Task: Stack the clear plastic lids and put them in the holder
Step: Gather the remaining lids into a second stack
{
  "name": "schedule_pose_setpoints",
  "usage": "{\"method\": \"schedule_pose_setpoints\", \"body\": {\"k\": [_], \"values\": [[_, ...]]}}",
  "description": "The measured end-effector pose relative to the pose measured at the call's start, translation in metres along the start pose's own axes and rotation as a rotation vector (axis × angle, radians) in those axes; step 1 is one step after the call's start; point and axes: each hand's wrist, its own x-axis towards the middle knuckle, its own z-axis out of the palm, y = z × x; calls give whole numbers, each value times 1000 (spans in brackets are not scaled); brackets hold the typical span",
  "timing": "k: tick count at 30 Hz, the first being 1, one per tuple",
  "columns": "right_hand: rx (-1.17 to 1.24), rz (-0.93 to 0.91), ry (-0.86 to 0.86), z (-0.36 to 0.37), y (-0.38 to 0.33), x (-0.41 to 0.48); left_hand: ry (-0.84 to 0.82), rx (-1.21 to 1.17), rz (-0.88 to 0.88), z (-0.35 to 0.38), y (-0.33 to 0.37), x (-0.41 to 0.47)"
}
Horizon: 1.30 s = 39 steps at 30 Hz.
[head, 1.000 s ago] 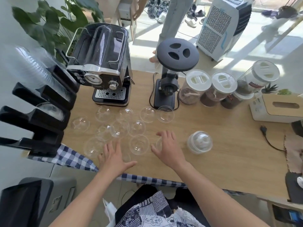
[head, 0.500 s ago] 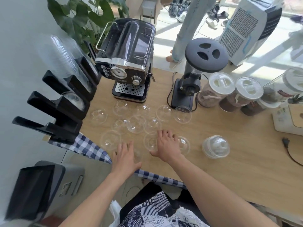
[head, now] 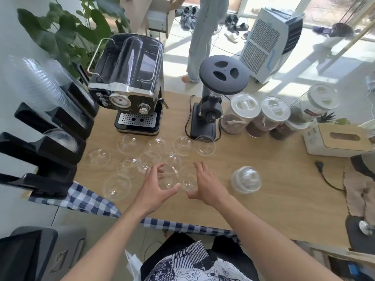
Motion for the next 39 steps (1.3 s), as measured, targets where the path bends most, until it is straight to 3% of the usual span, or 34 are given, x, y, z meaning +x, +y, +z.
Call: {"method": "schedule_pose_setpoints", "body": {"k": [9,14,25,32,39], "values": [[307,18,151,-17,22,-31,-217,-208,-57,24,15,15],[485,142,144,-23,32,-38,-209,-388,-109,29,18,19],[-63,223,36,-5,46,-29,-142,-426,-153,37,21,15],[53,267,51,21,51,-17,-143,-428,-142,39,17,11],[345,252,29,32,53,-18,-165,-337,-100,38,2,3]]}}
